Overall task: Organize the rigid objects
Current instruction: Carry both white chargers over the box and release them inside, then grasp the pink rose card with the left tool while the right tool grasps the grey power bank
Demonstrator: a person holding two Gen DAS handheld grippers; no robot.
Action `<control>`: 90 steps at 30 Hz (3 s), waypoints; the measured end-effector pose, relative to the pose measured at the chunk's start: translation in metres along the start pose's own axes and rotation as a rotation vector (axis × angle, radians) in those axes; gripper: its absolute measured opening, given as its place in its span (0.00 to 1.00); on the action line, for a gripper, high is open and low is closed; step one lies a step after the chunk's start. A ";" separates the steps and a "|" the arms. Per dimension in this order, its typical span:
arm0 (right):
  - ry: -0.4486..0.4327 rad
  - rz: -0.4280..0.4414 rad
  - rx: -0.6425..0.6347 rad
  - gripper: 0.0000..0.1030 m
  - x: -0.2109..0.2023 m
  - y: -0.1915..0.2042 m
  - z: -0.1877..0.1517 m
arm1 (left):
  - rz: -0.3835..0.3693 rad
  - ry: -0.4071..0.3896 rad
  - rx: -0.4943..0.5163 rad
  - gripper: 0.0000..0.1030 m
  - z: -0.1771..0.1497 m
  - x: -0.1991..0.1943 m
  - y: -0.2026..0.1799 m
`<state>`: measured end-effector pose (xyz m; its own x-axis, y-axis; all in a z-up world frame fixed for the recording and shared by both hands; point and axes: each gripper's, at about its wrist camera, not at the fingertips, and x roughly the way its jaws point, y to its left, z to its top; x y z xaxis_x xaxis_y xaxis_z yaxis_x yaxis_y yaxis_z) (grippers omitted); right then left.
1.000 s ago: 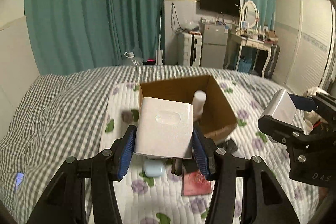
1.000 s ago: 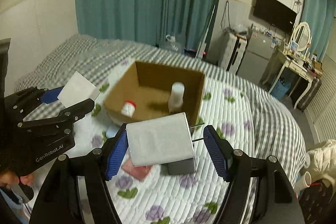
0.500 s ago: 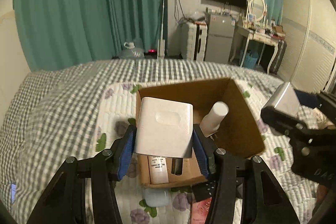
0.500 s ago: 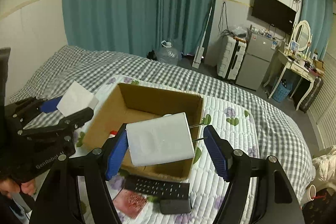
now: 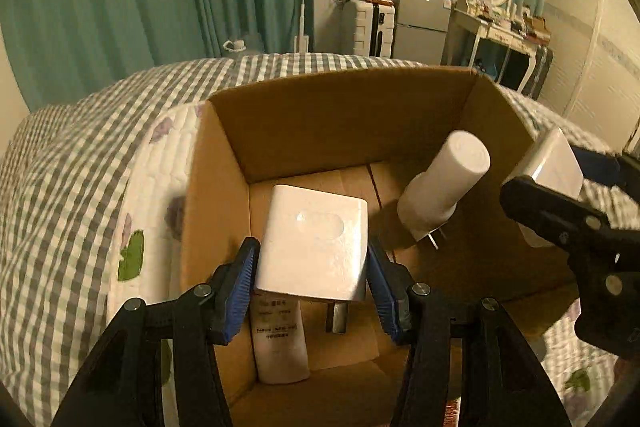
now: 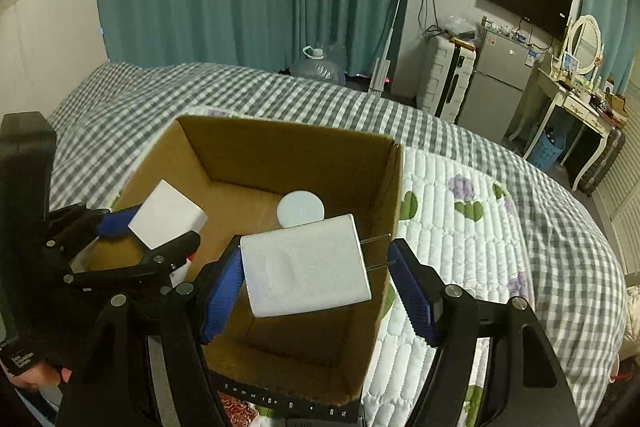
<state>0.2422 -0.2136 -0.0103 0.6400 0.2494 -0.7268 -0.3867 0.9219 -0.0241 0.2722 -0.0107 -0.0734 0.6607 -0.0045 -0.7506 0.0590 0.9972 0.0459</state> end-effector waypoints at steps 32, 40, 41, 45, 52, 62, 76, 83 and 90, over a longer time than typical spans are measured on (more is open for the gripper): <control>-0.088 -0.089 0.017 0.91 -0.137 0.017 -0.039 | 0.054 -0.177 0.005 0.81 -0.063 -0.187 0.009; -0.063 -0.081 -0.041 0.91 -0.150 0.018 -0.082 | 0.058 -0.117 -0.041 0.82 -0.095 -0.174 -0.003; -0.055 -0.088 -0.052 0.91 -0.147 0.018 -0.087 | 0.057 -0.098 -0.051 0.82 -0.100 -0.166 -0.005; -0.005 -0.078 -0.074 0.91 -0.126 0.011 -0.106 | 0.054 -0.042 -0.087 0.82 -0.115 -0.134 -0.011; 0.133 -0.047 -0.131 0.91 -0.053 0.002 -0.143 | 0.034 0.047 -0.107 0.82 -0.136 -0.086 -0.027; 0.253 0.028 -0.190 0.85 0.023 0.003 -0.158 | 0.025 0.172 -0.114 0.82 -0.155 -0.030 -0.038; 0.225 0.048 -0.088 0.66 0.008 -0.027 -0.169 | -0.085 0.239 -0.092 0.86 -0.156 -0.016 -0.071; 0.209 0.045 -0.046 0.66 -0.003 -0.038 -0.167 | 0.001 0.222 0.007 0.88 -0.163 -0.002 -0.092; 0.219 0.034 -0.084 0.66 0.000 -0.029 -0.167 | -0.030 0.183 0.036 0.82 -0.160 0.004 -0.088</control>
<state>0.1426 -0.2895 -0.1238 0.4694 0.2013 -0.8597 -0.4654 0.8838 -0.0472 0.1497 -0.0861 -0.1860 0.5111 -0.0175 -0.8593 0.1059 0.9935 0.0428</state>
